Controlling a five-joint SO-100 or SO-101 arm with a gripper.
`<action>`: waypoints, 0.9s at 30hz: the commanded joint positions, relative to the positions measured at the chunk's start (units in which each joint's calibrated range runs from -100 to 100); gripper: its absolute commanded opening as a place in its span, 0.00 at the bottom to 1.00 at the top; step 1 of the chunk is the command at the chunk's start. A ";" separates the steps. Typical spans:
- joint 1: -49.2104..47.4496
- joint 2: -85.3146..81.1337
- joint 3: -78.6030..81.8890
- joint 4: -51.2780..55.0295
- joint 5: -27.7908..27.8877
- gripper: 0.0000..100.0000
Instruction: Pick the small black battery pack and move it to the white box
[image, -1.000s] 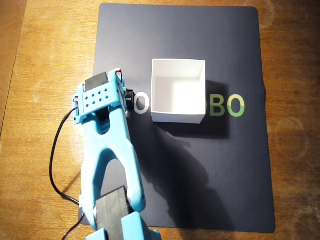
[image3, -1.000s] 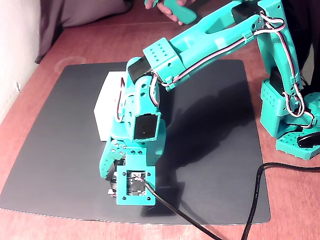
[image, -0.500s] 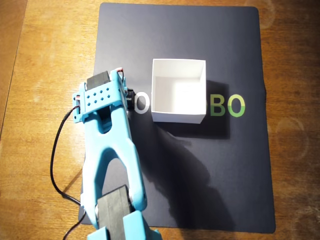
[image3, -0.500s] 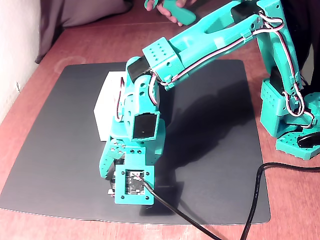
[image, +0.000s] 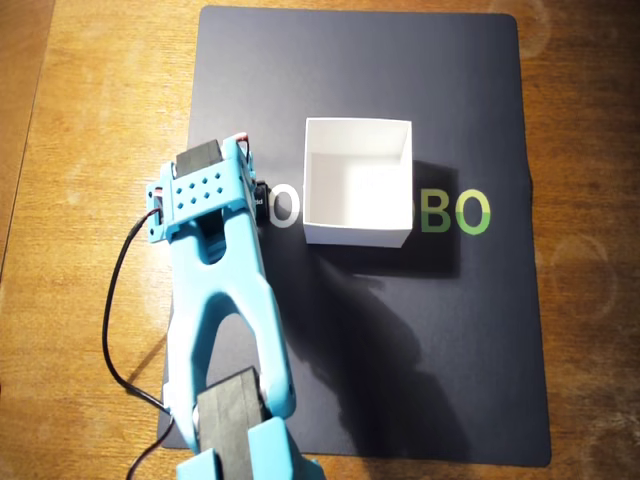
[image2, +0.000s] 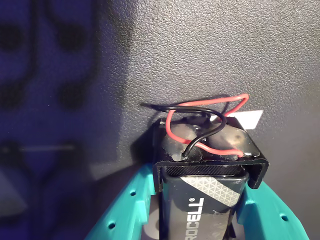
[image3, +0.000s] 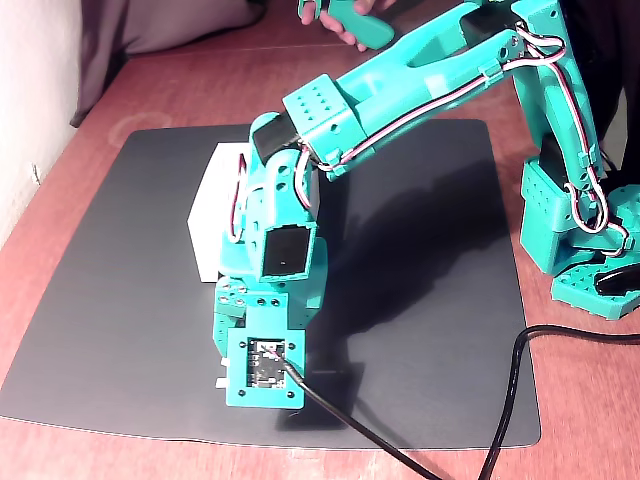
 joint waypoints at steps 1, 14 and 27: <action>3.00 0.79 0.12 -0.31 0.12 0.13; 3.12 1.06 0.30 2.23 0.39 0.10; 3.12 0.44 0.30 2.32 0.39 0.07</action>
